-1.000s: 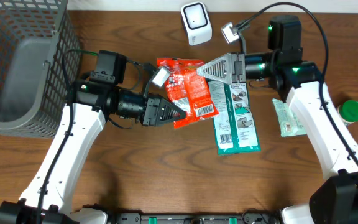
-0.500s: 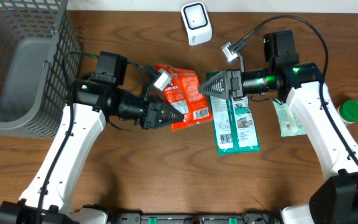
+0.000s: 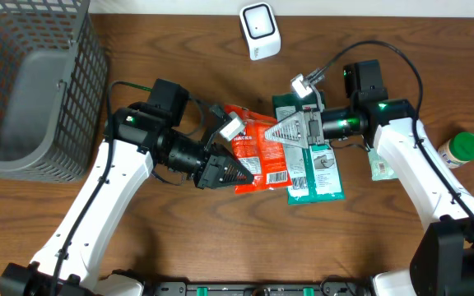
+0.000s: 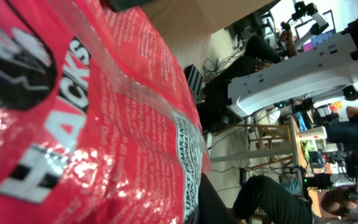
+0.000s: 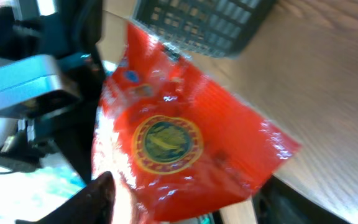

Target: Scan the item barcode

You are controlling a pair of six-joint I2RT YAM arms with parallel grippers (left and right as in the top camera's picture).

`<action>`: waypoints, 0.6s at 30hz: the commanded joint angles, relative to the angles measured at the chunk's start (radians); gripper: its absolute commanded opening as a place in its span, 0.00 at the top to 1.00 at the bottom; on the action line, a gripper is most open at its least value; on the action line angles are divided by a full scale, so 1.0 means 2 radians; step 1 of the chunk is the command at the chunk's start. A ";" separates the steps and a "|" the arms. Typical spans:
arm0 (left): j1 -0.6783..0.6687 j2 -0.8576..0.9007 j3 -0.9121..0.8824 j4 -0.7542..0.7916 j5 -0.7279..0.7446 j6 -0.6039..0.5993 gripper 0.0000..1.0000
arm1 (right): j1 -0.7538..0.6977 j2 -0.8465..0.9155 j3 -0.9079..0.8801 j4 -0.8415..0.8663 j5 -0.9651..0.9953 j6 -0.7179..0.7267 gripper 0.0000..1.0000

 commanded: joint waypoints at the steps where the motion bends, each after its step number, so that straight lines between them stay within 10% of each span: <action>1: -0.002 -0.001 -0.002 0.000 0.021 0.024 0.89 | -0.005 -0.010 -0.006 0.001 -0.076 -0.045 0.39; 18: -0.002 -0.001 -0.002 0.002 0.020 0.024 0.89 | 0.014 -0.010 -0.007 0.027 -0.085 -0.048 0.40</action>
